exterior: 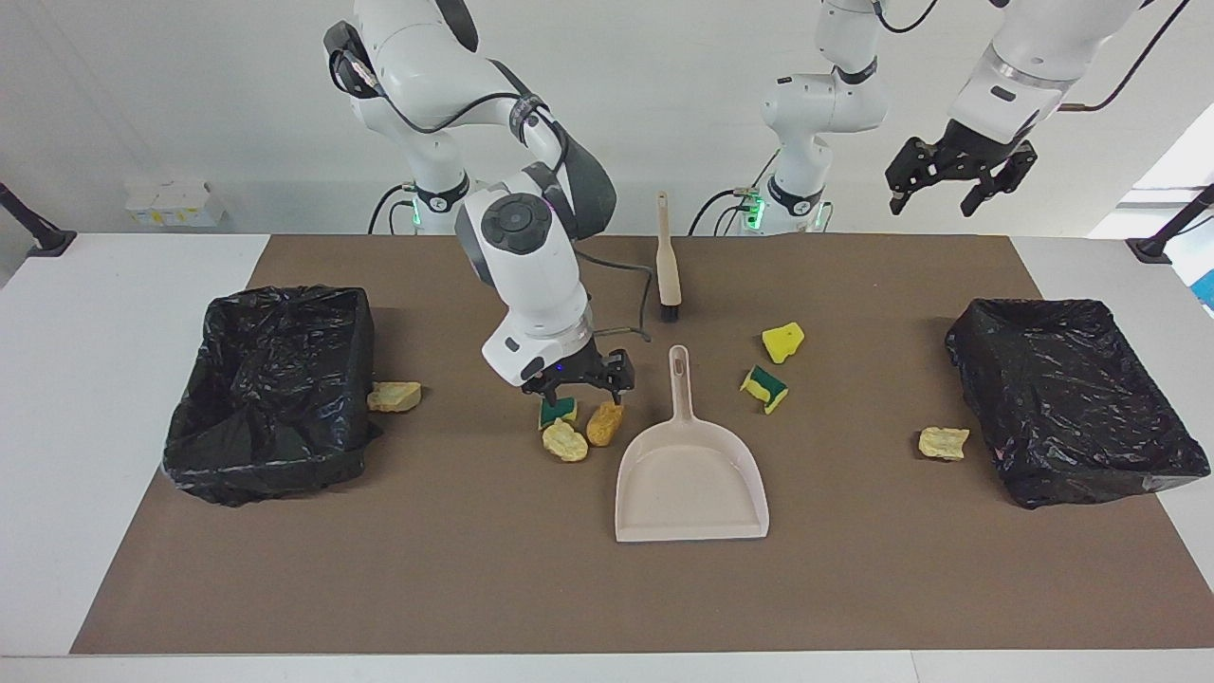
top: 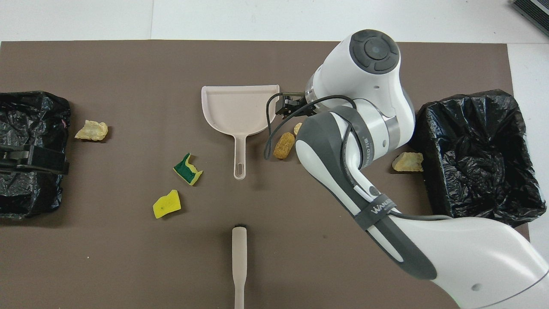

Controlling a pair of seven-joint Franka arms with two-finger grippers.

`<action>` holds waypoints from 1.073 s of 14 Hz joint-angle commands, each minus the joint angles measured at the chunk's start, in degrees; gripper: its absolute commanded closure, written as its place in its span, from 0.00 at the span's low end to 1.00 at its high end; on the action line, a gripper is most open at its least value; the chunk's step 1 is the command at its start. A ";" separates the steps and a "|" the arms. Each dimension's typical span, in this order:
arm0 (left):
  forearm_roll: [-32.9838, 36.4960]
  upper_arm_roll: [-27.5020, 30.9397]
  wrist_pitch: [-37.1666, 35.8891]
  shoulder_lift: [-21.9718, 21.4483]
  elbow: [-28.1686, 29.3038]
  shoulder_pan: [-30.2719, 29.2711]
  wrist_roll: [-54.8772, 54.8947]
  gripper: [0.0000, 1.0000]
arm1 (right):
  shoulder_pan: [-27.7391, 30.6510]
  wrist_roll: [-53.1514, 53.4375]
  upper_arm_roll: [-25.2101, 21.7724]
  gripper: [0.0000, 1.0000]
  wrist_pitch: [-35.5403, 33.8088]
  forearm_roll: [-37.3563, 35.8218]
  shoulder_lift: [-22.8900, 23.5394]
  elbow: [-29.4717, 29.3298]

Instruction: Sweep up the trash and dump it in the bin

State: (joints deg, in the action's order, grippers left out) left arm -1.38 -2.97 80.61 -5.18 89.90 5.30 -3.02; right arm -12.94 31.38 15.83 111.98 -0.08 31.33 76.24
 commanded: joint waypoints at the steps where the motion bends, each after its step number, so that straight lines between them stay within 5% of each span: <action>1: 0.24 0.50 4.11 -4.82 8.42 2.95 -0.94 0.00 | -2.69 5.07 -0.27 0.00 0.43 -2.36 1.36 -1.62; 5: -1.51 0.50 10.97 -12.90 23.97 10.67 -2.42 0.00 | -2.27 6.42 0.17 0.00 1.31 -4.31 1.28 -1.27; 10: -4.15 0.50 19.21 -21.69 41.46 24.82 -17.26 0.00 | -1.83 5.89 0.08 0.00 0.96 -4.40 0.31 1.35; 15: -4.15 0.33 28.18 -22.94 51.67 39.94 -30.35 0.00 | -0.34 4.40 0.26 0.00 1.57 -4.13 -1.97 5.93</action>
State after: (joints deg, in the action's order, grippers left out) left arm -5.25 -3.65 103.90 -25.88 135.84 39.82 -28.74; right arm -15.10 36.81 15.40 112.64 -3.65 31.56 78.54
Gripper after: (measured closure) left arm 0.000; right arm 0.000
